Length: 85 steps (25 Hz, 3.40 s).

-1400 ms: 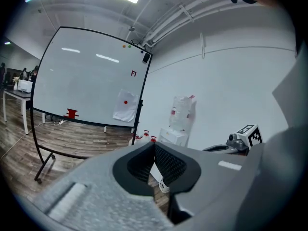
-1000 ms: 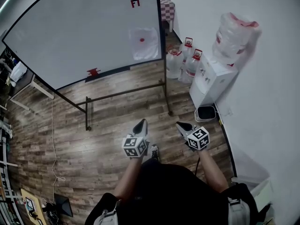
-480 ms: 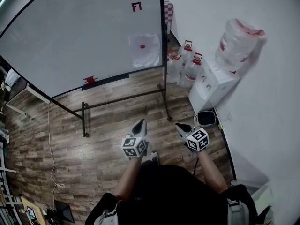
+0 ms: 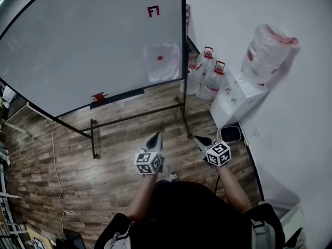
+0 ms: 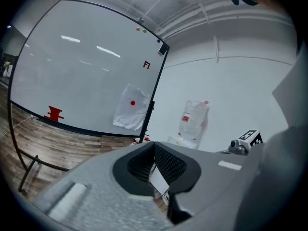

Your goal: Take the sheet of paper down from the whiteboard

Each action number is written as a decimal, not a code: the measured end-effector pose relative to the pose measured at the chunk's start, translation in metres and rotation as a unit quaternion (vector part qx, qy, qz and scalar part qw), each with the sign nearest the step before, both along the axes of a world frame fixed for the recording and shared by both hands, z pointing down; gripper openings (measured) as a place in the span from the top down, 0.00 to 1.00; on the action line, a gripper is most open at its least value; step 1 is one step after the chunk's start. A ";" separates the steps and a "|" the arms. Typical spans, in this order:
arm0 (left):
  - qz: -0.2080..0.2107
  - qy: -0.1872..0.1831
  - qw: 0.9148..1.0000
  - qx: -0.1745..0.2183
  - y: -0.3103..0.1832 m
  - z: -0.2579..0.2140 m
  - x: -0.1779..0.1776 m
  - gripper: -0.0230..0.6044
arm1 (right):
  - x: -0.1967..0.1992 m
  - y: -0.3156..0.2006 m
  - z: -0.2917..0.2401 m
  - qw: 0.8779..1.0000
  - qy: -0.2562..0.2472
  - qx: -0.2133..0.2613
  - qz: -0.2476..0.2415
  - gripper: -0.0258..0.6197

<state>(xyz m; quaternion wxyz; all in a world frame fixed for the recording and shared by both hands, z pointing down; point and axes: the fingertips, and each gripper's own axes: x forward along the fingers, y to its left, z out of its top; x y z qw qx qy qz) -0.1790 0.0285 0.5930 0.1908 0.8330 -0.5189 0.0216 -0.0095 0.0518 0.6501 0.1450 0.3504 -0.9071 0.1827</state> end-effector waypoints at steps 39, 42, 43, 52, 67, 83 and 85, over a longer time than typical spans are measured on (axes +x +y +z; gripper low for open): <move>-0.050 0.034 0.998 0.006 -0.086 0.010 -0.104 0.95 | -0.102 -0.097 0.006 0.998 0.031 0.006 -0.045 0.94; -0.058 0.030 0.998 0.005 -0.089 0.011 -0.104 0.95 | -0.105 -0.108 0.006 0.998 0.028 0.008 -0.056 0.94; -0.060 0.029 0.998 0.004 -0.091 0.012 -0.104 0.95 | -0.106 -0.111 0.006 0.998 0.027 0.008 -0.061 0.94; -0.089 0.019 0.996 0.002 -0.128 0.010 -0.092 0.95 | -0.093 -0.158 0.008 0.995 0.023 0.006 -0.093 0.94; -0.130 0.000 0.991 -0.009 -0.212 0.001 -0.025 0.95 | -0.026 -0.273 -0.007 0.992 0.010 0.015 -0.126 0.94; -0.187 -0.018 0.982 -0.001 -0.296 -0.008 0.042 0.95 | 0.037 -0.376 -0.022 0.984 -0.016 0.023 -0.176 0.94; -0.203 -0.020 0.979 0.003 -0.304 -0.010 0.043 0.95 | 0.040 -0.388 -0.028 0.982 -0.025 0.028 -0.184 0.94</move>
